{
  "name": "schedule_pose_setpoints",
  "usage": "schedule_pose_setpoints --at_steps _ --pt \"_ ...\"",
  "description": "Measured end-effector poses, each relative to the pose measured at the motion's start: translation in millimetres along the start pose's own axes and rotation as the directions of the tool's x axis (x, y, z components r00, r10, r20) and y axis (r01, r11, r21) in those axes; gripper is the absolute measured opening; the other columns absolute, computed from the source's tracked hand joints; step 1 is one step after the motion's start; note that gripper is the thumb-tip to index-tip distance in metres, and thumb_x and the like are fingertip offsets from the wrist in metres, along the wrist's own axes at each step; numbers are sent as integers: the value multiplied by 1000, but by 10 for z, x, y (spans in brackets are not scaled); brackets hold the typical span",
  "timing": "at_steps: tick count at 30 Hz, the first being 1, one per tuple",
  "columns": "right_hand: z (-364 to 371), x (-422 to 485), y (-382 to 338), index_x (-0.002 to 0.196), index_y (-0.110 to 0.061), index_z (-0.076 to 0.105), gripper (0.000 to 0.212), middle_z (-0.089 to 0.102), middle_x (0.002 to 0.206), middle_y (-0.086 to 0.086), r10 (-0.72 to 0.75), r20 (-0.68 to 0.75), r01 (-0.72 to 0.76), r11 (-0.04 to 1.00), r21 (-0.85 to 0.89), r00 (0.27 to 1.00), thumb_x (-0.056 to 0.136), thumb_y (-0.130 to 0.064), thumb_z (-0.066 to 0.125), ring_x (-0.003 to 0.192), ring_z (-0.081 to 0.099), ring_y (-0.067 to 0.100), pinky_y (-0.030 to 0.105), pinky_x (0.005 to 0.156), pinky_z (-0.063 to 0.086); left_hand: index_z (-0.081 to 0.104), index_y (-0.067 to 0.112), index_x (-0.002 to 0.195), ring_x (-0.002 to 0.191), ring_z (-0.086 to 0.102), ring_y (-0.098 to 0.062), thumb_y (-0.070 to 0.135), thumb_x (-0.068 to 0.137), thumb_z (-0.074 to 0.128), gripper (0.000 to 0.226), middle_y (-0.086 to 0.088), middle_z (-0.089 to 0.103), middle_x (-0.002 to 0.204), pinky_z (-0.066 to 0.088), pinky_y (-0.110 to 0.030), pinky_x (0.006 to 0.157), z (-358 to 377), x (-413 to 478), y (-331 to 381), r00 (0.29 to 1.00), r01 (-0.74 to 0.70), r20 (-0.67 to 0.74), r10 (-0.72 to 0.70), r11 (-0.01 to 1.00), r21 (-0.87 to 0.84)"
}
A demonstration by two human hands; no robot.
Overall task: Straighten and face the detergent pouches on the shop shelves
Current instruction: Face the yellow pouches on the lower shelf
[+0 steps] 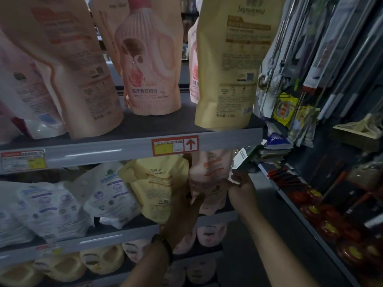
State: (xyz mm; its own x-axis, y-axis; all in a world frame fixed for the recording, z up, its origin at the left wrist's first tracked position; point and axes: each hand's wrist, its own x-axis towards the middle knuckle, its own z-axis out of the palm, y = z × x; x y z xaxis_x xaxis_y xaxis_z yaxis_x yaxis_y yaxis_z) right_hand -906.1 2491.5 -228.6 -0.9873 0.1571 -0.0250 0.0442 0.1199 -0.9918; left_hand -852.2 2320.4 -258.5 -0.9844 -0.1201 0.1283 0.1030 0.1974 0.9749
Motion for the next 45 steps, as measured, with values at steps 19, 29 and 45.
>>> schedule_pose_setpoints --at_steps 19,29,45 --pt "-252 667 -48 134 -15 60 31 65 118 -10 -28 252 48 996 -73 967 104 -10 56 113 63 10 38 90 55 65 25 122 114 69 -14 25 107 61 15 10 74 115 59 -30 90 341 143 -80 978 21 -207 -31 998 -52" --pt "-412 689 140 104 -12 72 12 73 94 -3 -76 290 139 970 -200 954 103 -13 61 93 69 21 56 92 58 65 39 120 106 72 -17 73 97 52 43 8 75 112 62 -42 87 261 90 -139 975 83 -208 -76 996 23" --pt "-593 353 45 100 -6 75 6 76 85 5 -20 220 5 998 67 975 95 -4 73 72 73 7 20 60 58 80 35 91 99 76 -33 42 100 67 17 -2 81 97 60 -63 91 177 -60 32 935 130 -316 -161 984 -119"
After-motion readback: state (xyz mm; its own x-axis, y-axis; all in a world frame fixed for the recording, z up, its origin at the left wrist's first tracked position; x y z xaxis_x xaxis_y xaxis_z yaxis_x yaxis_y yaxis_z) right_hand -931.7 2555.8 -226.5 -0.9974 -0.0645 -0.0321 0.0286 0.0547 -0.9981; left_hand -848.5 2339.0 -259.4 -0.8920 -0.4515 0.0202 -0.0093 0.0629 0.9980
